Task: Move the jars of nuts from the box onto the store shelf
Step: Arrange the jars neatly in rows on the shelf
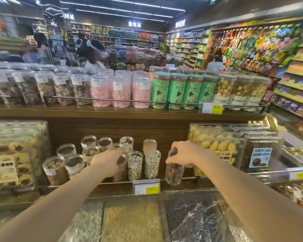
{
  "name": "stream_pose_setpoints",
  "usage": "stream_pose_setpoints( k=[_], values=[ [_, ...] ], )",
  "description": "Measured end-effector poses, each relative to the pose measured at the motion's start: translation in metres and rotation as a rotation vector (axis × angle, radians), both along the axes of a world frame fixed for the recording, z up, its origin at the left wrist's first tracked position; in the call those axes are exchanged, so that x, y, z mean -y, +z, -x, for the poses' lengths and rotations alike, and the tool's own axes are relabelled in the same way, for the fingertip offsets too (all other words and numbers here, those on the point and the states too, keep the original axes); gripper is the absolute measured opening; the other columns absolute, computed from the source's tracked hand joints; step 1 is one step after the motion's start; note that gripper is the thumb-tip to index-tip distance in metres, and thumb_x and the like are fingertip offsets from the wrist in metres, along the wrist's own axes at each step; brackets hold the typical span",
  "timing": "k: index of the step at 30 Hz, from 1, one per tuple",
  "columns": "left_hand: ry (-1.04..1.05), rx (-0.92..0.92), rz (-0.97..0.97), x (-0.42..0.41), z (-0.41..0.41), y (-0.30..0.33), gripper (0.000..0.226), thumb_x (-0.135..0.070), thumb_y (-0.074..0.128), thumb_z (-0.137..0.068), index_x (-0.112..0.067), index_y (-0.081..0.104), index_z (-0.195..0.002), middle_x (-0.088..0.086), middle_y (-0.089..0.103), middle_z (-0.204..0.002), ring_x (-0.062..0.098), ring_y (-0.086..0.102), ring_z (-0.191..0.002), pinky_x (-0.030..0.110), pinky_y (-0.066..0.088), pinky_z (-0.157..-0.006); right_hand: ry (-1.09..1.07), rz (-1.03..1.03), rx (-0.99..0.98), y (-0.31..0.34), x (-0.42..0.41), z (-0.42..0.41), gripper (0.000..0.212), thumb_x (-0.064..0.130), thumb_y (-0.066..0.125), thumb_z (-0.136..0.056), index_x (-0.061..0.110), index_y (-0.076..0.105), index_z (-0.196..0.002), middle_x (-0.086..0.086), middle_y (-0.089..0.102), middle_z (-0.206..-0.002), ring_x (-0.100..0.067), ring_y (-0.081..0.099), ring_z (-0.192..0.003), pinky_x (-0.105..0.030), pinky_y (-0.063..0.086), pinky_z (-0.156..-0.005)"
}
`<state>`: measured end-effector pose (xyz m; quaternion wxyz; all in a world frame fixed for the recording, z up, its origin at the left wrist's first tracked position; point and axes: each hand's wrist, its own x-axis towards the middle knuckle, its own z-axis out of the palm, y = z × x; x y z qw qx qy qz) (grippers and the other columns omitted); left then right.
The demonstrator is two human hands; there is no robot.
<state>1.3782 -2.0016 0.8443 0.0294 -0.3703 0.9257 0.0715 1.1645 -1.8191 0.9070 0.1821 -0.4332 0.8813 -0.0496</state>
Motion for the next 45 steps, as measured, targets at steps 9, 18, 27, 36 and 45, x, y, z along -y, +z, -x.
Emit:
stream_pose_setpoints(
  k=[9, 18, 27, 36, 45],
  values=[
    [-0.038, -0.106, 0.063, -0.021, -0.024, 0.02, 0.053, -0.052, 0.064, -0.09, -0.042, 0.044, -0.137, -0.012, 0.054, -0.139, 0.017, 0.064, -0.11, 0.04, 0.057, -0.084, -0.042, 0.009, -0.039, -0.033, 0.021, 0.037, 0.05, 0.053, 0.068, -0.086, 0.025, 0.053, -0.124, -0.004, 0.061, -0.108, -0.023, 0.066, -0.086, -0.037, 0.06, -0.076],
    [0.029, -0.157, 0.049, -0.039, -0.059, 0.044, 0.054, -0.06, 0.06, -0.091, -0.051, 0.04, -0.14, -0.021, 0.052, -0.14, 0.01, 0.06, -0.115, 0.038, 0.055, -0.089, -0.011, -0.054, 0.023, -0.061, 0.035, 0.033, 0.046, 0.039, 0.064, -0.095, 0.021, 0.05, -0.135, -0.007, 0.057, -0.122, -0.022, 0.062, -0.093, -0.034, 0.058, -0.082],
    [0.095, -0.151, 0.024, -0.037, -0.086, 0.044, 0.053, -0.059, 0.061, -0.09, -0.048, 0.042, -0.139, -0.021, 0.053, -0.138, 0.005, 0.059, -0.1, 0.032, 0.053, -0.086, -0.033, 0.011, 0.024, -0.045, 0.035, 0.037, 0.083, 0.065, 0.062, -0.089, 0.024, 0.033, -0.155, -0.008, 0.058, -0.13, -0.018, 0.068, -0.084, -0.029, 0.058, -0.065],
    [0.138, -0.162, -0.02, -0.053, -0.112, 0.037, 0.053, -0.058, 0.062, -0.091, -0.049, 0.043, -0.139, -0.022, 0.054, -0.138, 0.005, 0.059, -0.102, 0.03, 0.051, -0.085, 0.123, 0.046, -0.188, -0.022, 0.041, 0.004, 0.077, 0.074, 0.054, -0.087, 0.03, 0.04, -0.149, -0.006, 0.05, -0.145, -0.029, 0.055, -0.126, -0.044, 0.052, -0.096],
    [0.229, -0.186, -0.043, -0.042, -0.172, 0.025, 0.054, -0.059, 0.063, -0.089, -0.05, 0.044, -0.138, -0.021, 0.056, -0.137, 0.005, 0.061, -0.107, 0.03, 0.053, -0.09, 0.263, 0.13, -0.192, -0.022, 0.073, -0.074, 0.071, 0.073, 0.052, -0.089, 0.032, 0.042, -0.147, 0.001, 0.055, -0.137, -0.023, 0.059, -0.117, -0.04, 0.055, -0.09]
  ],
)
